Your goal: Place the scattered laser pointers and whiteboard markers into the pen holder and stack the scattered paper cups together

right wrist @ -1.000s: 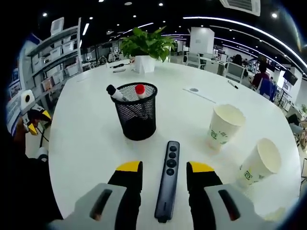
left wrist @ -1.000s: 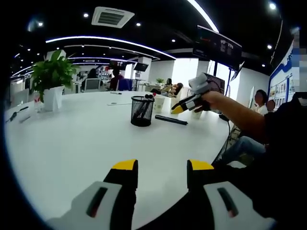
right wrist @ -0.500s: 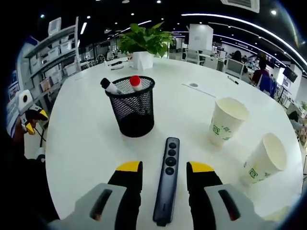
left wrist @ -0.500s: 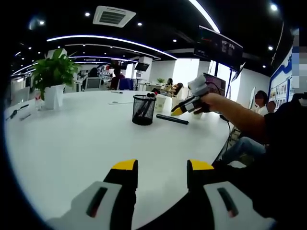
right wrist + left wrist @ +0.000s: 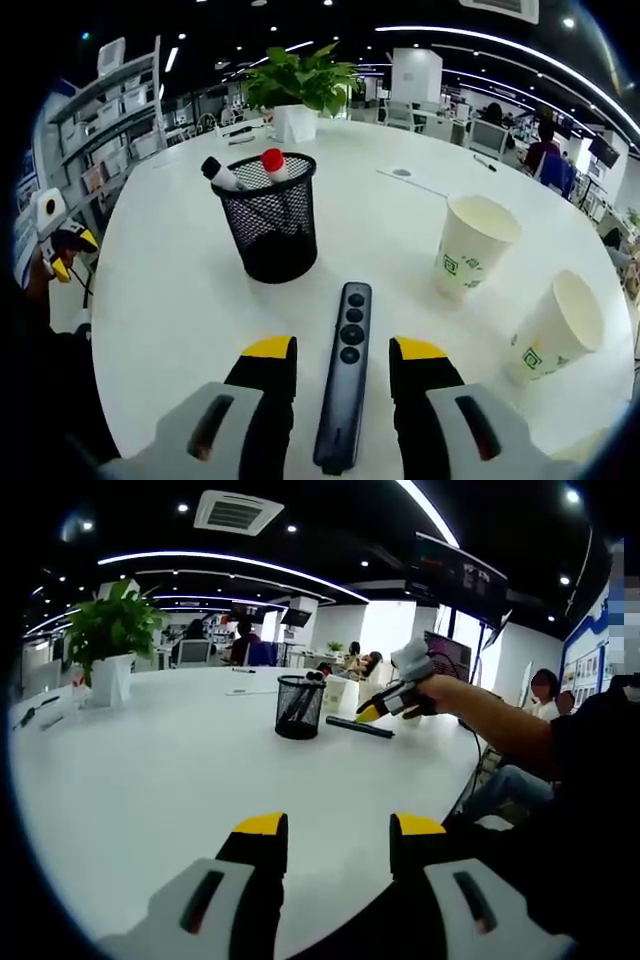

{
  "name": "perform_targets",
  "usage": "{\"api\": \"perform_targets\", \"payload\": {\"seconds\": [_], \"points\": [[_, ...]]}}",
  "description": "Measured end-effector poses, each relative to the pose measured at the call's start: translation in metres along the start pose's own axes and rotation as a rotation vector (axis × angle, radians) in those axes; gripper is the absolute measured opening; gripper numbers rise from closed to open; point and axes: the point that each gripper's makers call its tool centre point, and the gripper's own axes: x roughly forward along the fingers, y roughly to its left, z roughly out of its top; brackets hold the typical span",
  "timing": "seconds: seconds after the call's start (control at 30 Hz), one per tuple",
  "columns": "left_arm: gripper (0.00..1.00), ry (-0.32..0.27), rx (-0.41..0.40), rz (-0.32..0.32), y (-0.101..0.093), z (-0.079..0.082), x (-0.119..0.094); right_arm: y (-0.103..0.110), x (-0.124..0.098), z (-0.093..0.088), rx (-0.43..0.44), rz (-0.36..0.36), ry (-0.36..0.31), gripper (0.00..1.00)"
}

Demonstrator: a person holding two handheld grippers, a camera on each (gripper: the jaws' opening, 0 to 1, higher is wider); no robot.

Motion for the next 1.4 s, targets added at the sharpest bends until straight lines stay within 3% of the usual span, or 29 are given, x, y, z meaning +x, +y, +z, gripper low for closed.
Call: {"api": "perform_targets", "payload": {"seconds": [0.8,1.4], "points": [[0.42,0.004,-0.003,-0.004,0.001,-0.001,0.0,0.006,0.009,-0.012,0.028,0.006,0.016,0.38],[0.42,0.008,-0.002,-0.007,-0.001,0.001,0.003,0.004,0.011,-0.016,0.044,0.003,-0.012,0.38]]}}
